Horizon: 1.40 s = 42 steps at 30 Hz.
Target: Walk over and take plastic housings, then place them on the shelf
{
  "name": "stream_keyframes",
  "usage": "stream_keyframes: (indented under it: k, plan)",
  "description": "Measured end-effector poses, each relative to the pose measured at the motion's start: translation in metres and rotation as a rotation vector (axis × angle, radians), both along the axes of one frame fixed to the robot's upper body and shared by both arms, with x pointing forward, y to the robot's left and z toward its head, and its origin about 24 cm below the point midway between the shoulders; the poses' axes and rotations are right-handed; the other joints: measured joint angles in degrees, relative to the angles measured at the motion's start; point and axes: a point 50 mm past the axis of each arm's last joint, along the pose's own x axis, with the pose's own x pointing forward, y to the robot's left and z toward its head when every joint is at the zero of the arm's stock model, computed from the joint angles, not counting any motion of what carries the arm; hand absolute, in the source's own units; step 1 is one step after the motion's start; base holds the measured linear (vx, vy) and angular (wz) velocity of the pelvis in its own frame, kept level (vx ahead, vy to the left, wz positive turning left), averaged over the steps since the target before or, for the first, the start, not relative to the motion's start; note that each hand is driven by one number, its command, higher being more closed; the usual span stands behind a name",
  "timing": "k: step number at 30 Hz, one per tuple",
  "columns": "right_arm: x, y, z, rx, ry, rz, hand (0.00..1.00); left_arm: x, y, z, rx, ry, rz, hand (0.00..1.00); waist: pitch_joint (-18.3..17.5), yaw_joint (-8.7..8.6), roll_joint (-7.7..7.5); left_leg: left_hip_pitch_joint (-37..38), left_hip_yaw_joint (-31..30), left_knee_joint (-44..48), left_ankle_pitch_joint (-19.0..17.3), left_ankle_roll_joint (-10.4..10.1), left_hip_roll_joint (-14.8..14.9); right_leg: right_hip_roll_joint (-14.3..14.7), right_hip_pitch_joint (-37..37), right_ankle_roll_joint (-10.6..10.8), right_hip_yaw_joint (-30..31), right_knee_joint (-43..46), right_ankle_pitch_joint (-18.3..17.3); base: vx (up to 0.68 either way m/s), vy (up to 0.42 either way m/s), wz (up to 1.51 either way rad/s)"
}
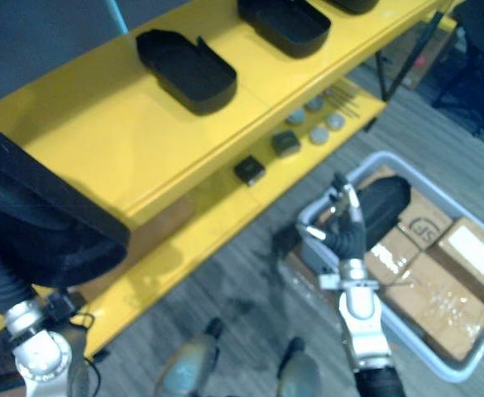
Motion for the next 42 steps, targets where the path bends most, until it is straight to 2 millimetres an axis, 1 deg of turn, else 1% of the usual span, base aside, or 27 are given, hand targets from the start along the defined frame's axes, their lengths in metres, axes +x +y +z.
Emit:
stream_keyframes:
  k: [3,5,7,8,9,10,11,12,13,14,15,16,17,18,19,20,22,23,25,27,30,31,34,36,38,41,42]
  plan:
    - [0.005,0.0,0.011,0.02,-0.062,-0.017,0.0,0.003,-0.001,0.007,0.046,-0.029,0.044,1.0,0.9,0.0,-0.03,-1.6,0.1,1.6,-0.4,0.5,-0.5,-0.6,-0.7,0.3,-0.2,0.8,-0.4,0.01,0.031,0.11]
    - [0.007,-0.002,0.016,0.043,-0.085,-0.046,0.0,0.003,0.002,0.011,0.062,-0.048,0.068,1.0,1.0,0.05,-0.1,-2.6,2.0,4.6,-2.0,1.0,-0.7,-1.7,-0.4,1.1,-0.8,2.8,-2.0,0.03,0.056,0.24]
    - [0.009,-0.007,0.021,0.08,-0.108,-0.078,0.0,0.0,0.01,0.015,0.09,-0.054,0.119,1.0,1.0,0.41,-0.49,-2.4,4.5,8.3,-5.2,2.3,-1.2,-3.1,1.1,2.0,-1.5,5.0,-3.9,0.07,0.111,0.18]
    - [0.009,-0.008,0.022,0.088,-0.111,-0.086,0.0,-0.001,0.012,0.014,0.096,-0.048,0.128,1.0,1.0,0.31,-0.58,-2.1,4.7,8.9,-6.5,3.0,-1.5,-3.3,1.4,2.5,-1.6,6.6,-3.8,0.1,0.08,0.13]
    - [0.009,-0.01,0.022,0.099,-0.113,-0.101,0.0,-0.002,0.013,0.013,0.105,-0.037,0.136,1.0,1.0,0.22,-0.56,-1.7,5.0,10.4,-7.8,3.6,-1.5,-4.2,-0.2,1.6,-0.3,12.1,-3.6,0.08,0.105,0.11]
    - [0.008,-0.009,0.02,0.116,-0.108,-0.108,0.0,-0.005,0.015,0.012,0.127,-0.017,0.14,1.0,1.0,0.16,-0.59,-0.6,5.2,12.2,-9.3,4.3,-2.2,-5.0,-3.4,-0.8,3.0,21.0,-2.0,0.1,0.16,0.19]
    - [0.007,-0.008,0.018,0.127,-0.103,-0.113,0.0,-0.006,0.017,0.013,0.162,0.004,0.143,1.0,1.1,-0.06,-0.94,1.9,3.7,12.6,-10.3,4.8,-2.8,-5.8,-5.6,-3.5,5.7,29.0,1.7,0.13,0.142,0.25]
    - [0.007,-0.008,0.017,0.125,-0.101,-0.12,0.0,-0.006,0.017,0.014,0.18,0.012,0.141,1.0,1.1,-0.35,-0.9,3.3,2.7,12.4,-10.2,4.9,-3.0,-5.9,-7.1,-4.9,6.7,32.3,3.6,0.23,0.034,0.63]
    - [0.006,-0.011,0.017,0.105,-0.104,-0.125,0.0,-0.006,0.017,0.019,0.212,0.002,0.14,1.0,0.6,-1.43,-0.3,4.4,-0.2,12.2,-10.4,5.2,-2.4,-3.9,-8.1,-5.3,6.9,33.2,-0.2,0.27,-0.065,0.88]
    - [0.005,-0.015,0.019,0.088,-0.116,-0.136,0.0,-0.005,0.015,0.023,0.217,-0.018,0.134,1.0,0.0,-1.8,0.36,4.4,-2.5,12.1,-10.5,5.3,-1.4,-0.8,-8.1,-5.4,7.0,28.1,-2.6,0.31,-0.093,1.12]
    - [0.004,-0.02,0.022,0.082,-0.13,-0.149,0.0,-0.001,0.014,0.027,0.215,-0.043,0.126,1.0,-0.4,-1.95,0.43,4.4,-4.7,11.5,-10.4,5.1,-0.8,2.4,-7.9,-5.3,7.8,20.7,-3.5,0.3,-0.138,1.19]
    - [0.003,-0.025,0.025,0.082,-0.147,-0.164,0.0,0.004,0.013,0.031,0.208,-0.065,0.105,1.0,-0.7,-2.1,0.01,4.4,-7.4,11.2,-10.3,4.9,-0.5,5.5,-7.5,-4.6,9.3,10.8,-3.0,0.26,-0.154,1.21]
    - [0.001,-0.029,0.028,0.081,-0.158,-0.167,0.0,0.007,0.013,0.032,0.19,-0.073,0.089,1.0,-0.9,-2.28,-0.31,4.4,-9.2,11.4,-10.3,4.7,-0.5,7.0,-7.3,-3.9,10.5,4.9,-2.0,0.29,-0.219,1.21]
    - [0.0,-0.03,0.031,0.088,-0.17,-0.161,0.0,0.009,0.013,0.031,0.185,-0.065,0.084,1.0,-1.3,-2.49,-0.91,4.4,-9.9,11.6,-10.5,4.4,-0.7,8.0,-6.7,-3.7,12.0,-0.7,0.2,0.31,-0.241,1.27]
    - [-0.002,-0.03,0.035,0.103,-0.191,-0.13,0.0,0.01,0.012,0.029,0.182,-0.047,0.07,1.0,-1.8,-3.06,-1.79,4.4,-9.7,12.5,-11.4,2.9,-1.4,8.4,-4.9,-2.3,14.1,-4.5,6.7,0.35,-0.272,1.47]
    - [-0.004,-0.03,0.039,0.102,-0.206,-0.1,0.0,0.014,0.005,0.023,0.163,-0.025,0.034,1.0,-2.6,-3.33,-0.61,4.7,-9.3,12.5,-12.5,1.4,-0.1,9.1,-3.4,-0.3,12.7,-3.8,8.8,0.27,-0.207,1.24]
    - [-0.003,-0.021,0.049,0.087,-0.241,-0.026,0.0,0.016,-0.001,0.02,0.173,0.0,-0.015,1.0,-4.5,-2.16,0.5,5.4,-8.9,11.3,-12.4,1.1,2.4,10.3,-2.4,-1.4,11.5,-3.7,7.5,0.23,-0.172,0.62]
    - [0.0,-0.009,0.054,0.1,-0.26,0.048,0.0,0.017,-0.003,0.019,0.184,0.014,-0.036,1.0,-4.6,-1.43,0.67,7.0,-8.2,9.8,-11.7,-0.1,3.3,10.5,-1.0,-2.3,10.3,-3.6,6.8,0.2,-0.165,0.35]
    - [0.005,0.009,0.059,0.127,-0.272,0.167,0.0,0.019,-0.004,0.017,0.189,0.047,-0.047,1.0,-5.1,-1.26,0.75,9.1,-7.2,7.0,-10.2,-2.0,4.1,10.4,1.3,-3.3,9.1,-3.6,6.0,0.11,-0.142,0.31]
    - [0.009,0.026,0.064,0.134,-0.284,0.267,0.0,0.02,-0.003,0.015,0.182,0.063,-0.043,1.0,-6.6,-0.92,0.69,9.9,-5.5,4.7,-9.6,-2.0,4.4,9.7,2.0,-2.8,8.3,-3.9,4.4,0.08,-0.115,0.37]
    - [0.015,0.057,0.063,0.148,-0.258,0.401,0.0,0.021,-0.002,0.007,0.159,0.099,-0.021,1.0,-8.1,-0.48,1.09,10.6,-5.1,0.8,-7.5,-1.8,4.8,8.8,2.7,-2.8,6.0,-5.2,4.3,0.02,-0.054,0.4]
    - [0.014,0.066,0.061,0.141,-0.248,0.423,0.0,0.022,-0.002,0.004,0.146,0.113,-0.017,1.0,-8.6,0.34,1.16,10.8,-5.0,-0.4,-6.8,-1.8,4.9,8.6,2.9,-2.8,5.5,-5.6,4.4,-0.01,-0.029,0.31]
    - [0.014,0.079,0.056,0.067,-0.228,0.402,0.0,0.015,0.003,-0.005,0.166,0.179,0.025,1.0,-8.9,0.89,1.2,12.8,-4.7,-1.6,-6.5,-2.0,5.5,8.7,5.5,-2.9,4.3,-6.7,4.5,-0.01,-0.011,0.19]
    - [0.014,0.076,0.055,0.067,-0.228,0.355,0.0,0.012,0.004,-0.011,0.166,0.224,0.029,1.0,-9.9,0.92,1.17,13.0,-3.8,-1.9,-6.4,-1.9,5.6,8.6,5.7,-2.9,4.3,-7.0,4.6,-0.02,0.01,0.01]
    - [0.008,0.057,0.053,0.084,-0.218,0.245,0.0,0.013,0.006,-0.015,0.177,0.281,0.015,1.0,-10.5,0.7,1.14,13.2,-2.0,-2.2,-5.7,-1.8,5.5,8.2,6.8,-2.7,4.1,-8.1,5.2,-0.04,0.028,0.07]
    - [-0.017,0.013,0.049,0.056,-0.223,0.022,0.0,0.02,0.008,-0.019,0.216,0.377,-0.035,1.0,-11.4,-1.25,0.92,12.7,-1.0,-4.6,-3.5,-1.5,4.9,7.0,7.3,-2.5,2.8,-9.8,5.7,-0.06,0.028,0.26]
    - [-0.024,-0.001,0.051,0.041,-0.232,-0.039,0.0,0.022,0.01,-0.021,0.228,0.415,-0.046,1.0,-11.5,-1.8,1.08,12.7,0.8,-5.4,-2.9,-1.1,5.0,6.7,7.2,-2.5,2.8,-10.2,6.0,-0.1,0.026,0.03]
